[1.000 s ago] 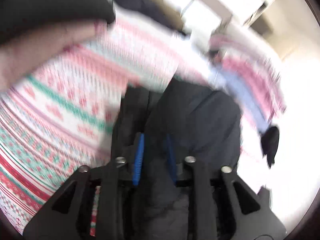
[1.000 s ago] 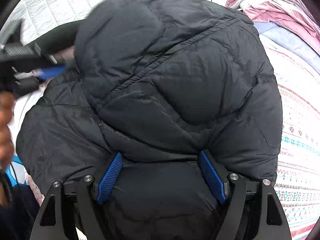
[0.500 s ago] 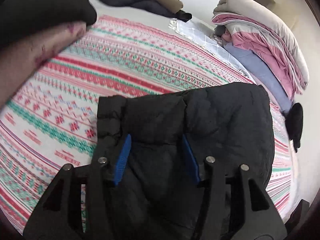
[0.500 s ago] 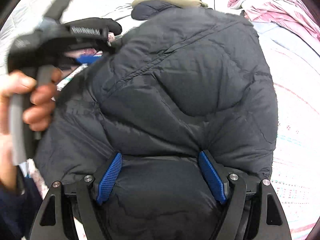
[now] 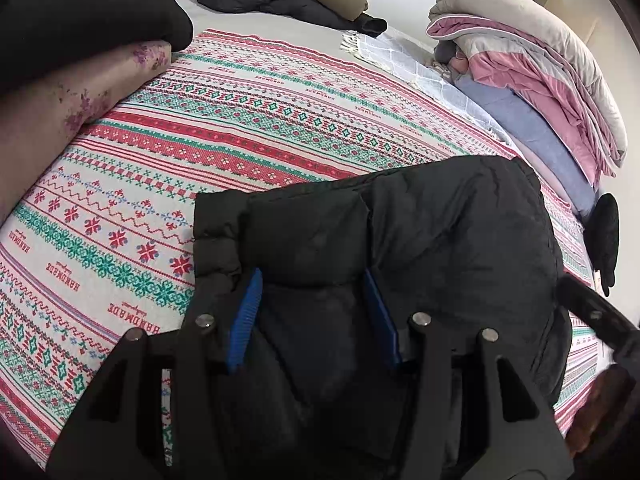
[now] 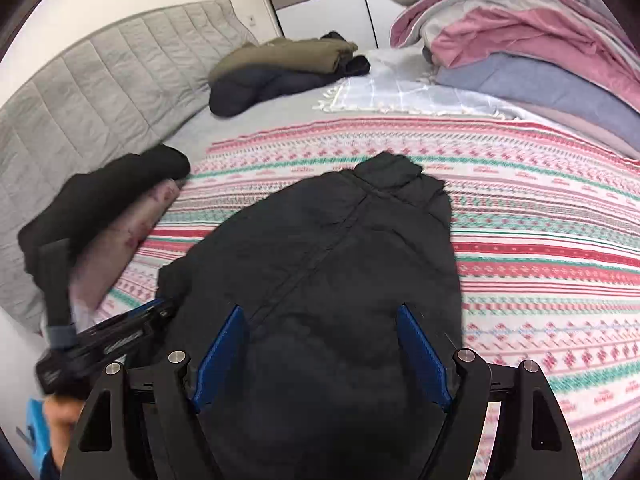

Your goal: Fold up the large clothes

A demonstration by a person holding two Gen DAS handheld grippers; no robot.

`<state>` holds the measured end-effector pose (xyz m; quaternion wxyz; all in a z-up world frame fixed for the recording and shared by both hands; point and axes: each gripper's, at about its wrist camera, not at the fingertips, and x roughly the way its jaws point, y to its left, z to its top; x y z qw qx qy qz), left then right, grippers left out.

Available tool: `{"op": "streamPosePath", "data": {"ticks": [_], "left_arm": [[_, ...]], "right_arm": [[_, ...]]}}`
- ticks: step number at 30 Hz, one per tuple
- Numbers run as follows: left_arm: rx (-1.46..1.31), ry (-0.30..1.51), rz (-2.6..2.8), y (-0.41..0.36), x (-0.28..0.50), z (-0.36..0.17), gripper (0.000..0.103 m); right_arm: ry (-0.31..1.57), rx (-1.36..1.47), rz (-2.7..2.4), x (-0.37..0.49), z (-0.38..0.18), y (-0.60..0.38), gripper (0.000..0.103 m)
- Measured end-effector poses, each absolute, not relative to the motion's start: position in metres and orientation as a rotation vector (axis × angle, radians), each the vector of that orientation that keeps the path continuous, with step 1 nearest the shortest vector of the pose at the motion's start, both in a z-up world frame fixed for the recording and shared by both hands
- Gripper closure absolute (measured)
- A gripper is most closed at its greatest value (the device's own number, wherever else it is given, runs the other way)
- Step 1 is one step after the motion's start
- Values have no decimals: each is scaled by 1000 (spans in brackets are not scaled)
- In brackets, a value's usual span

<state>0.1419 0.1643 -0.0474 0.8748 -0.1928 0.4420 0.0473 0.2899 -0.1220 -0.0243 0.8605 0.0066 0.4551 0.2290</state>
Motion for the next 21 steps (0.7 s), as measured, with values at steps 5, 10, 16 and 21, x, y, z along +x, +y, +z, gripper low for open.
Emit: {"op": "streamPosePath", "data": {"ticks": [5,10,16,21], "left_arm": [[-386,932,110,159,147,-51,48],[-352,924,141,150,147,-55,47],[-349,910,154,147,147,-62,47],[-354,913,136,150,146,-55,47]], "right_arm": [[965,-64,441,293,-68,-105,21],[992,-65,429,300,-83,-106,18],[980,-58,403,306,-89,-101,16],[911,-68,382,290,-76,-106,16]]}}
